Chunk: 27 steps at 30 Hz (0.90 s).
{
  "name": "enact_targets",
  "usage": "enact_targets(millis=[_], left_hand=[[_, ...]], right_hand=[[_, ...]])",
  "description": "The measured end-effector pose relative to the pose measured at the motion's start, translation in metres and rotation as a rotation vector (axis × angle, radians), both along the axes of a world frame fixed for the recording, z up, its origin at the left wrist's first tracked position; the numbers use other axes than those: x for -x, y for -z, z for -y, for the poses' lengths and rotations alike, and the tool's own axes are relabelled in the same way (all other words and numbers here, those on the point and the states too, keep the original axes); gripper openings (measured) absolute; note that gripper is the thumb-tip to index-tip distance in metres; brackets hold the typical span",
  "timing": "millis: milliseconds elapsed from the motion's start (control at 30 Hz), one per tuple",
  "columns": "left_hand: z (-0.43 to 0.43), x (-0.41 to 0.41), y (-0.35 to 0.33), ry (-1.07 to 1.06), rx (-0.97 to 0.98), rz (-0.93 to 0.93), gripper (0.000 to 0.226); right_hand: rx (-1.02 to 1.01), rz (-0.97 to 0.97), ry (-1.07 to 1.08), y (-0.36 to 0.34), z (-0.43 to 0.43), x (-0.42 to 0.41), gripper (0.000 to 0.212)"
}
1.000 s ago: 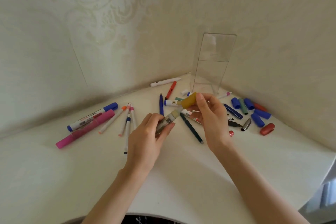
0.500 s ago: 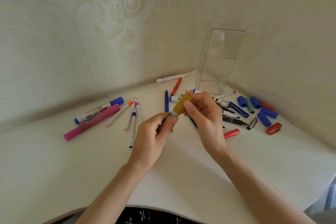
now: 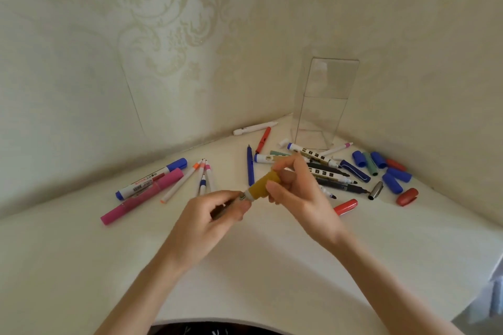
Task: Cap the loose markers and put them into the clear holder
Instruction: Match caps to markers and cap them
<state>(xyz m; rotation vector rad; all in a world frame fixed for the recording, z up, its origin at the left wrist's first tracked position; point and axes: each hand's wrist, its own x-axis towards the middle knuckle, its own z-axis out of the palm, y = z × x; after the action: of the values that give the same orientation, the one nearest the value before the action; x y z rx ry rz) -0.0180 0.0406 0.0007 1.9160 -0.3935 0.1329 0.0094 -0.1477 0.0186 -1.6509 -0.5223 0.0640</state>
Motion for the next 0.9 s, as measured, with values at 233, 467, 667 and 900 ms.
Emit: enact_targets(millis=[233, 467, 667, 900], left_hand=[[-0.011, -0.007, -0.031, 0.044, -0.307, 0.252, 0.029], [-0.026, -0.01, -0.031, 0.023, -0.356, 0.244, 0.021], [-0.021, -0.005, -0.009, -0.135, -0.462, 0.476, 0.022], [-0.038, -0.014, -0.009, -0.221, -0.689, 0.487, 0.028]], right_hand=[[0.123, -0.095, -0.224, 0.001, -0.014, 0.016, 0.015], [0.051, 0.086, -0.015, -0.016, -0.002, -0.012, 0.019], [-0.063, 0.053, 0.153, -0.001, -0.031, -0.01, 0.016], [0.073, -0.112, 0.182, 0.008, -0.053, -0.018, 0.016]])
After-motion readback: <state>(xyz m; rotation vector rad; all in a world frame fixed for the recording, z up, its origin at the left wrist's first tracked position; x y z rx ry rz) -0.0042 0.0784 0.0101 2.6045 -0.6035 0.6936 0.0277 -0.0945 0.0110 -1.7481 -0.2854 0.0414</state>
